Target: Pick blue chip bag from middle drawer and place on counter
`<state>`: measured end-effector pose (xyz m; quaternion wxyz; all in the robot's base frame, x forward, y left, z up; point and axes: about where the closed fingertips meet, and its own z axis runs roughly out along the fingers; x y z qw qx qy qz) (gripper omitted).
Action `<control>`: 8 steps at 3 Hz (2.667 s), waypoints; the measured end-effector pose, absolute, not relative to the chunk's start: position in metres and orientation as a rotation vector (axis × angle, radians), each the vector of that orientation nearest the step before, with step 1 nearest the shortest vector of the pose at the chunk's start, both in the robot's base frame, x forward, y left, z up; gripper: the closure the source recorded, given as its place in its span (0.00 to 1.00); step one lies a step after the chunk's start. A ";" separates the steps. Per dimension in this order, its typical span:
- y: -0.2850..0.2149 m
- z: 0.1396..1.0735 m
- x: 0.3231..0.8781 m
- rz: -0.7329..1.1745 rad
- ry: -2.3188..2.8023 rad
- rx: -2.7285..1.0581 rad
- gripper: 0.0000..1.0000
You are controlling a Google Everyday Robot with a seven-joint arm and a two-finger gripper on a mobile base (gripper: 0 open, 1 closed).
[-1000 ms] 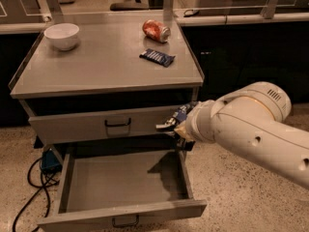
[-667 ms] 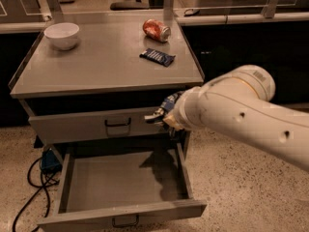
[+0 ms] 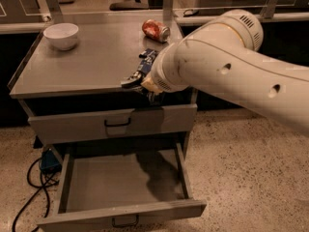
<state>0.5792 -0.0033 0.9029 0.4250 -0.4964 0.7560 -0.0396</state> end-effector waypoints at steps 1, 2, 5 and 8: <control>-0.003 0.903 0.579 -0.099 1.890 -1.241 1.00; 0.007 0.911 0.603 -0.090 1.860 -1.277 1.00; 0.045 0.946 0.670 -0.101 1.799 -1.386 1.00; -0.019 0.926 0.757 -0.141 1.858 -1.359 1.00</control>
Offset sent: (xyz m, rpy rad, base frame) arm 0.1103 0.0444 0.0482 -0.0152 -0.0584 0.1727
